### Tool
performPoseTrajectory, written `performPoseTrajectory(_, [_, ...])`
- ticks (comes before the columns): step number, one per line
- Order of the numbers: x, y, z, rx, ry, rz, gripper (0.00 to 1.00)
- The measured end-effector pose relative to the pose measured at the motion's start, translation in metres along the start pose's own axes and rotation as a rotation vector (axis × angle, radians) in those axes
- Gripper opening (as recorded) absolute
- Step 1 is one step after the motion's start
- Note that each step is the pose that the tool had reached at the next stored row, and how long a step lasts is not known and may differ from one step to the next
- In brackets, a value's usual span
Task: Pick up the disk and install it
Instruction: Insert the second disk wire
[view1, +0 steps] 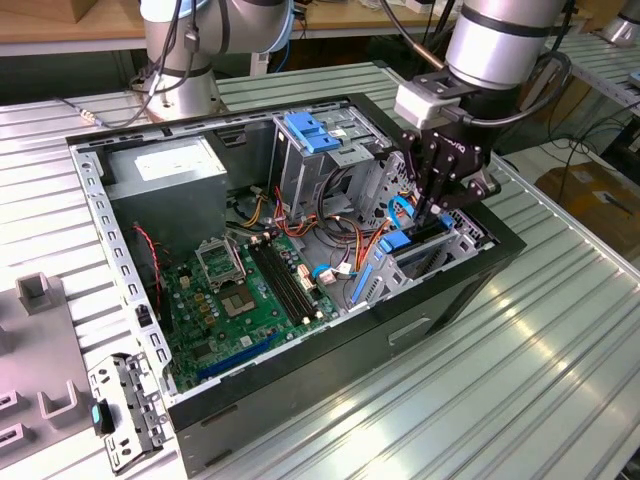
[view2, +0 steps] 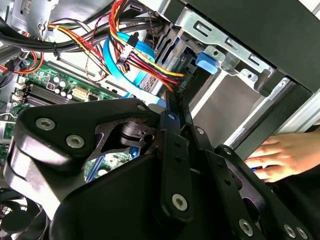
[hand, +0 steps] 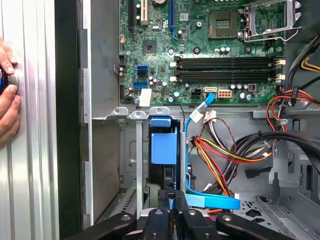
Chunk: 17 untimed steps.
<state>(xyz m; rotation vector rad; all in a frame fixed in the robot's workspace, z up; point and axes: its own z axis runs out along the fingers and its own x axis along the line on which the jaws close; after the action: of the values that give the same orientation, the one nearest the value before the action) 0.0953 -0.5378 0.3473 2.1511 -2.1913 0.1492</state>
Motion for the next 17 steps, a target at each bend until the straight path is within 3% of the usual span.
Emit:
performPoseTrajectory(6, [-0.0001, 0.0000, 0.0013, 0.0000, -0.0022, 0.000, 0.16])
performPoseTrajectory(12, [0.0002, 0.0001, 0.0032, -0.0002, -0.0123, 0.000, 0.16])
performPoseTrajectory(17, [0.0006, 0.0001, 0.0047, -0.0005, -0.0242, 0.000, 0.16])
